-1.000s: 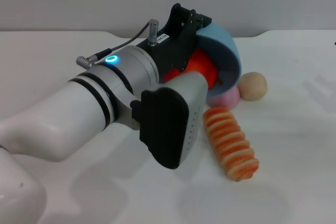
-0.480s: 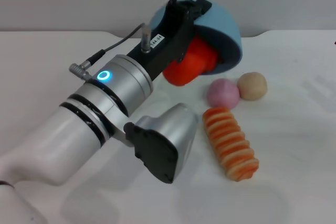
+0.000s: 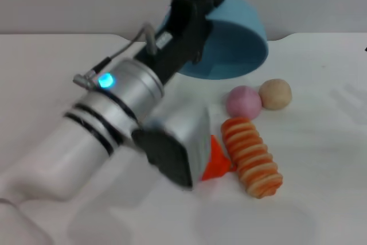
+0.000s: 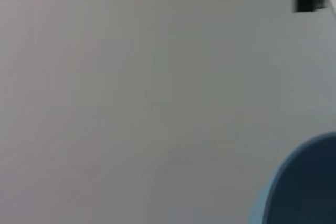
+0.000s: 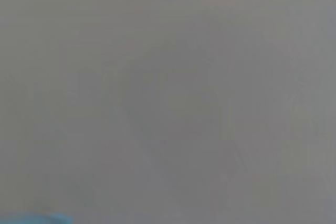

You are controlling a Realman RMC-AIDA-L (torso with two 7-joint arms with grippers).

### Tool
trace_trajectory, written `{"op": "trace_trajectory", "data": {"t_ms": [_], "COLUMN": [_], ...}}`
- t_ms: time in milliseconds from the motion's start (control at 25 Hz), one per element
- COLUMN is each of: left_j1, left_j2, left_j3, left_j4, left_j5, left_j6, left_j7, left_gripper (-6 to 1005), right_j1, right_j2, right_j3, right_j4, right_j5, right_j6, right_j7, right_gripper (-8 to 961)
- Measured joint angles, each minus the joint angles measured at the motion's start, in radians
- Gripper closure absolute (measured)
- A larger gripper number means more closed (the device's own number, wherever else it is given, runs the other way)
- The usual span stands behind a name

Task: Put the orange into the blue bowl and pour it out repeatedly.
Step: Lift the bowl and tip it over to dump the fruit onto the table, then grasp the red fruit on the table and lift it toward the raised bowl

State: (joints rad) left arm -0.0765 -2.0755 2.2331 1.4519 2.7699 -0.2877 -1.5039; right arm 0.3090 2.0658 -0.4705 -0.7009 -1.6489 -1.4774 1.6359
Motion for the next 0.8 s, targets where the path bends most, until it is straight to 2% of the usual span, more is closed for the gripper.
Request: {"op": "trace_trajectory", "data": {"t_ms": [80, 160, 240, 320, 440, 520, 600, 680, 800], "left_j1": [-0.007, -0.02, -0.048, -0.081, -0.165, -0.259, -0.331, -0.402, -0.467], "left_j2": [-0.001, -0.001, 0.003, 0.006, 0.01, 0.015, 0.016, 0.016, 0.016], "left_j3": [-0.061, -0.12, -0.214, -0.302, -0.456, -0.567, -0.634, -0.683, -0.742], "left_j4": [0.094, 0.15, 0.194, 0.201, 0.193, 0.155, 0.11, 0.053, -0.034], "left_j5": [-0.188, -0.306, -0.418, -0.439, -0.432, -0.423, -0.409, -0.393, -0.408], "left_j6": [0.152, 0.264, 0.403, 0.511, 0.738, 0.952, 1.109, 1.224, 1.273], "left_j7": [-0.007, -0.025, -0.099, -0.191, -0.394, -0.549, -0.643, -0.747, -0.88], "left_gripper": [1000, 1000, 1000, 1000, 1000, 1000, 1000, 1000, 999], "right_j1": [0.0, 0.003, 0.009, 0.019, 0.025, 0.034, 0.045, 0.06, 0.074], "right_j2": [-0.001, -0.006, -0.012, -0.013, -0.009, -0.004, -0.003, -0.003, -0.002], "right_j3": [-0.009, -0.02, -0.027, -0.042, -0.058, -0.063, -0.068, -0.088, -0.147], "right_j4": [0.0, -0.004, -0.009, -0.028, -0.05, -0.058, -0.057, -0.054, -0.059], "right_j5": [-0.006, -0.027, -0.057, -0.103, -0.138, -0.152, -0.155, -0.155, -0.164], "right_j6": [-0.002, -0.012, -0.037, -0.064, -0.066, -0.064, -0.063, -0.064, -0.061], "right_j7": [0.011, 0.028, 0.039, 0.039, 0.039, 0.039, 0.039, 0.039, 0.037], "right_gripper": [382, 383, 384, 386, 388, 390, 392, 393, 396]}}
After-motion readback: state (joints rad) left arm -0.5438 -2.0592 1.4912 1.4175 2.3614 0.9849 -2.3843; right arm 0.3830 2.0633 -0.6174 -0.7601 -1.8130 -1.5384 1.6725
